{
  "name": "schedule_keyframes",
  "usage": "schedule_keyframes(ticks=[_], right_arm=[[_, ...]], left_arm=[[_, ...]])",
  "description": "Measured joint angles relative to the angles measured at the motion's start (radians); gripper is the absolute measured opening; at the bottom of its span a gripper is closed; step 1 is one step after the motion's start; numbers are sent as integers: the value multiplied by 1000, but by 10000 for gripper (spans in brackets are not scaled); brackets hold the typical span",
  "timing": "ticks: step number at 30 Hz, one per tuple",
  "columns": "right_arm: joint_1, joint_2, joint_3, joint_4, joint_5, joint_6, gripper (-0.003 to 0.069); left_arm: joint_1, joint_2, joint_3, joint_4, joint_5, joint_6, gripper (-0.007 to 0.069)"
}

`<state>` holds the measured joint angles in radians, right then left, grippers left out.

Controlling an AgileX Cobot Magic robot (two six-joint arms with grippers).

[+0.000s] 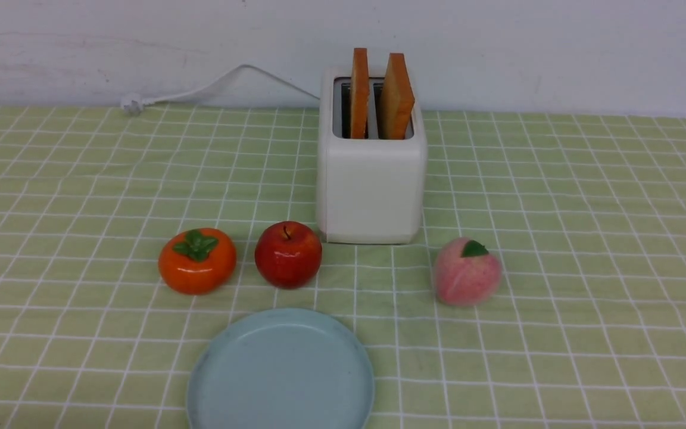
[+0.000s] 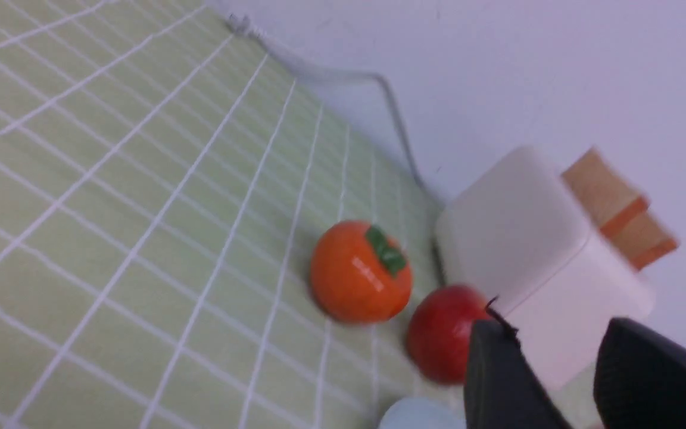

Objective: Take toasted bread from bread machine on green coffee tablecloth place on plate.
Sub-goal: 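Reach for a toast slice standing in the toaster with the left gripper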

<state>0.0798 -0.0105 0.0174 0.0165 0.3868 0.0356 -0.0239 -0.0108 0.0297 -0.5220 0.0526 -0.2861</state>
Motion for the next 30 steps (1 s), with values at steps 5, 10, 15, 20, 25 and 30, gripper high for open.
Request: schedule_keyframes(ticks=[5, 10, 15, 20, 25, 30], right_arm=[[3, 0, 0, 0, 0, 0, 240], [3, 0, 0, -2, -4, 0, 240], [3, 0, 9, 48, -102, 21, 240], [3, 0, 9, 234, -318, 105, 240], [3, 0, 9, 358, -451, 147, 240], [3, -1, -20, 493, -410, 196, 210]], left_arm=[[0, 0, 0, -160, -67, 2, 239], [0, 0, -13, -195, -72, 16, 195], [0, 0, -142, -119, 29, 149, -6], [0, 65, -276, -78, 162, 278, -13], [0, 218, -414, -67, 294, 357, -13], [-13, 449, -525, -56, 409, 467, -13]])
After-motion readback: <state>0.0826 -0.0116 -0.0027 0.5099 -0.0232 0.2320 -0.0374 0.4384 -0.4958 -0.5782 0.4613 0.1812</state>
